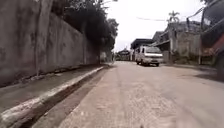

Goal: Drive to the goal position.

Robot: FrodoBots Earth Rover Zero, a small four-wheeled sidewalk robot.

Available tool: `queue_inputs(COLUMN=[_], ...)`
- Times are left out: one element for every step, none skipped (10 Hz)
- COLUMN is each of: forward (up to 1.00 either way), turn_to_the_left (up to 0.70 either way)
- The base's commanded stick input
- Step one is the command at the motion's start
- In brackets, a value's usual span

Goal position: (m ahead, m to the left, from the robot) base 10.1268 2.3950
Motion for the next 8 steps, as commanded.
queue_inputs(forward=[0.70,0.70,0.70,0.70,0.70,0.70,0.70,0.70], turn_to_the_left=[-0.32,-0.20,-0.02,0.00,0.00,0.00,0.00,0.00])
